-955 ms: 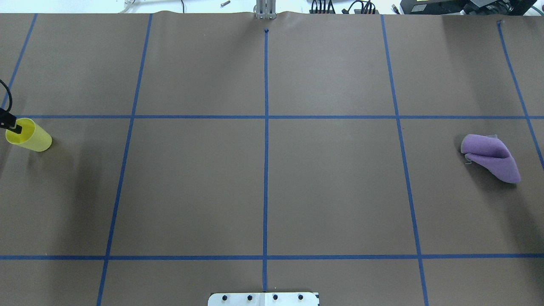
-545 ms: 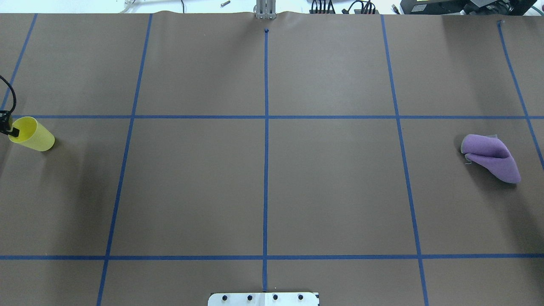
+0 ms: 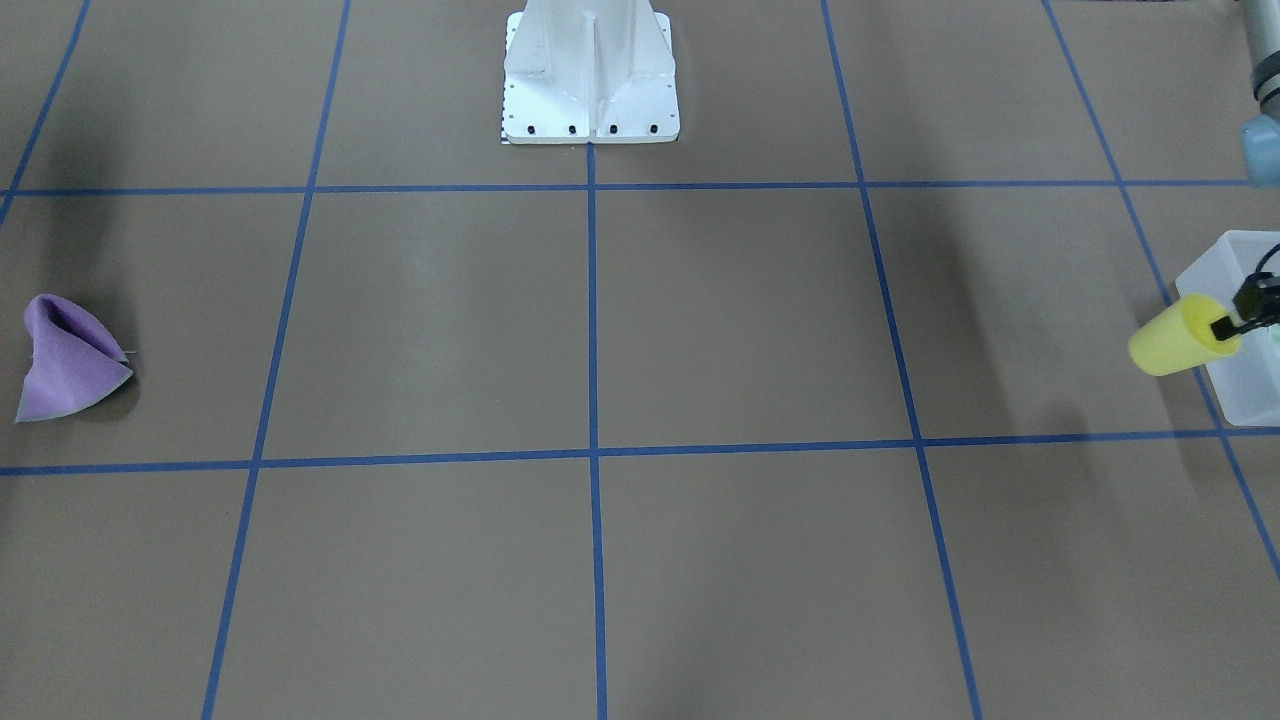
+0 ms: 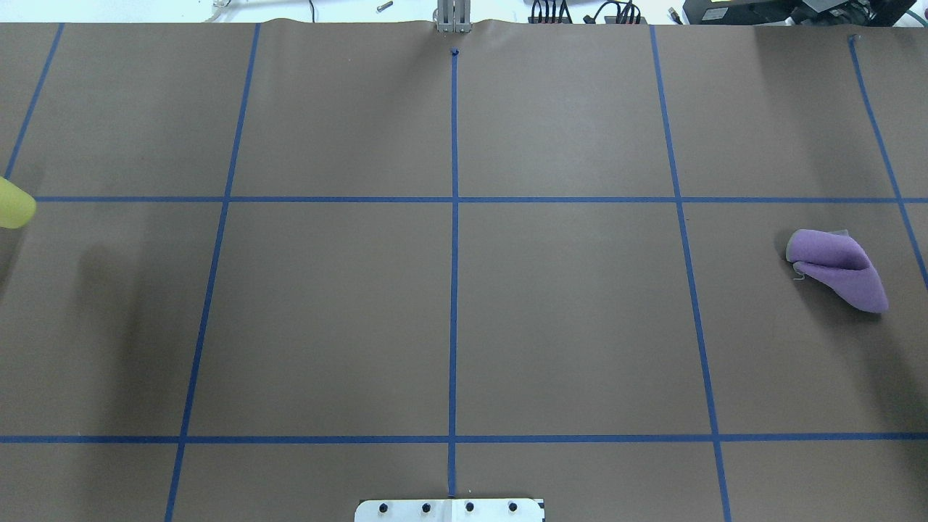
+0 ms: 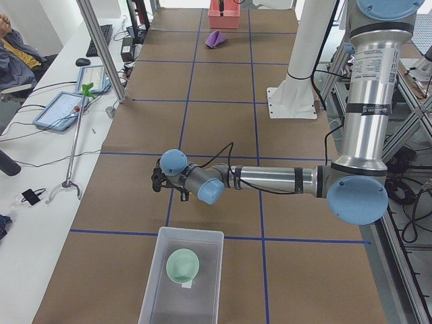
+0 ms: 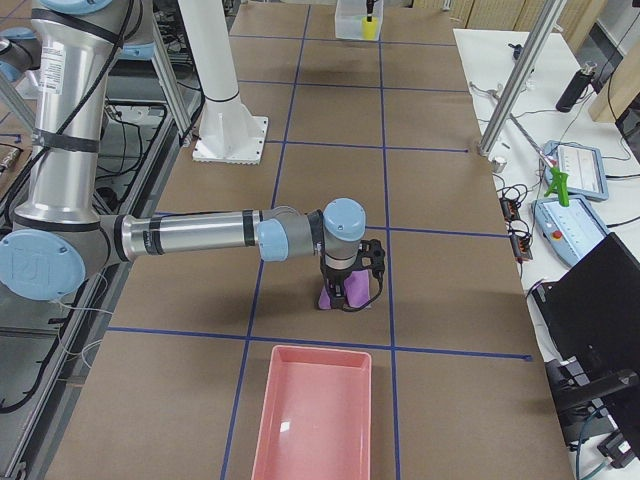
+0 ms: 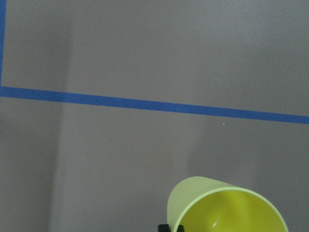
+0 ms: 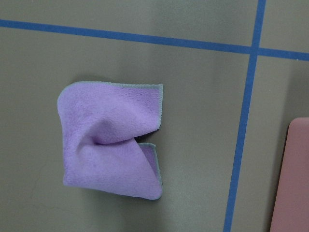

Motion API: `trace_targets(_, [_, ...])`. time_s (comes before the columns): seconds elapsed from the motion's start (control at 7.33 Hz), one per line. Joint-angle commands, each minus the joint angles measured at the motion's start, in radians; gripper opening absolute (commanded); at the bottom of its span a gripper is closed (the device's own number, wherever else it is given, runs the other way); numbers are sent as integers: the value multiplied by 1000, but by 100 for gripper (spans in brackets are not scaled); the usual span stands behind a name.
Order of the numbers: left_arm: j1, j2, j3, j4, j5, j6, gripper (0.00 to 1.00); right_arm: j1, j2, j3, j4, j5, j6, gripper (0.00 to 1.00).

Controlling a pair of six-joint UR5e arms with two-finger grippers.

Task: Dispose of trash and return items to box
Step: 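Carry the yellow cup with the left gripper into the clear bin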

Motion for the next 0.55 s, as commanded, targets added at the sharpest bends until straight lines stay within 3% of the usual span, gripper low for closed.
trace_targets(0.0, [-206,-40,43,302,71,495,0,-11,29,-48,64,-2,44,100])
trace_targets(0.41, [-296,-74,228,281,171,668,0,-43,29,-111,192,-3,123,100])
